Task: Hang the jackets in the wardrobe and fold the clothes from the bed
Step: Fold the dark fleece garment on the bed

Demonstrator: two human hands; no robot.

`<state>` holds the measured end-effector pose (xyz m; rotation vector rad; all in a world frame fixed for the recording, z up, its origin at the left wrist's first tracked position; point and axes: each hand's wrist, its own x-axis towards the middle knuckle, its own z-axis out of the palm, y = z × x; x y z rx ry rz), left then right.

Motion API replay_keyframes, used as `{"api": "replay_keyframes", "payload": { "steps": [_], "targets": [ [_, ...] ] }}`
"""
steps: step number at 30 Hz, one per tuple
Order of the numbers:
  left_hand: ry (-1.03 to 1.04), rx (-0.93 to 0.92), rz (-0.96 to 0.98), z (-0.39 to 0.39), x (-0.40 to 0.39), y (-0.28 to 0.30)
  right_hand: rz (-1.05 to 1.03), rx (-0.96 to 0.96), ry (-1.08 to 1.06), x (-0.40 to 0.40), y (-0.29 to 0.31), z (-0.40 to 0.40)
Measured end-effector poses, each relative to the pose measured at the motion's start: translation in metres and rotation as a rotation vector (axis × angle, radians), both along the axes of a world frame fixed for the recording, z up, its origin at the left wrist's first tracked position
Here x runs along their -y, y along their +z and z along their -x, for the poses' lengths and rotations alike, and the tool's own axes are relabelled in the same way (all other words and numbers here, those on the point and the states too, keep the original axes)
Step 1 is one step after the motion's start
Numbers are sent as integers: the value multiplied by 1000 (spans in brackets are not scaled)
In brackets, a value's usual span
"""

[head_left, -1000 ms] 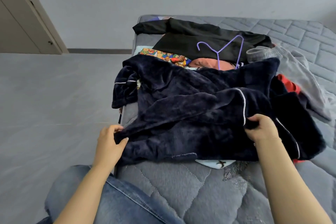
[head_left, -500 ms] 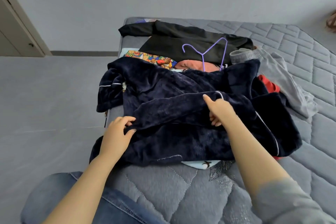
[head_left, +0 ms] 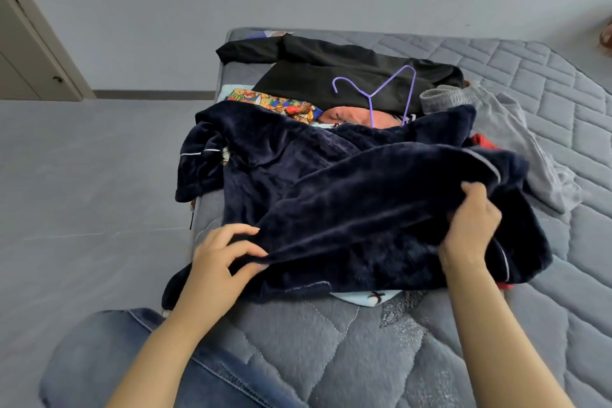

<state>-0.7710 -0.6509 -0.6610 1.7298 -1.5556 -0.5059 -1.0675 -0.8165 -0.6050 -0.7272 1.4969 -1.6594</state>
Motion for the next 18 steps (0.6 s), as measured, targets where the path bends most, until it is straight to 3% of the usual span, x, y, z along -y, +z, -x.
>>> {"api": "replay_keyframes", "payload": {
  "steps": [3, 6, 9, 11, 15, 18],
  "targets": [
    [-175, 96, -266, 12, -4, -10, -77, 541, 78, -38, -34, 21],
    [-231, 95, -466, 17, -5, -15, -35, 823, 185, -55, -49, 39],
    [-87, -46, -368, 15, 3, -10, -19, 806, 259, -47, -41, 44],
    [27, 59, -325, 13, 11, -12, -87, 698, 321, -36, -30, 42],
    [189, 174, -503, 7, 20, -25, -192, 461, 268, -15, -15, 41],
    [202, 148, -467, 0, 22, -34, -23, 467, 234, -7, -8, 49]
  ]
}}
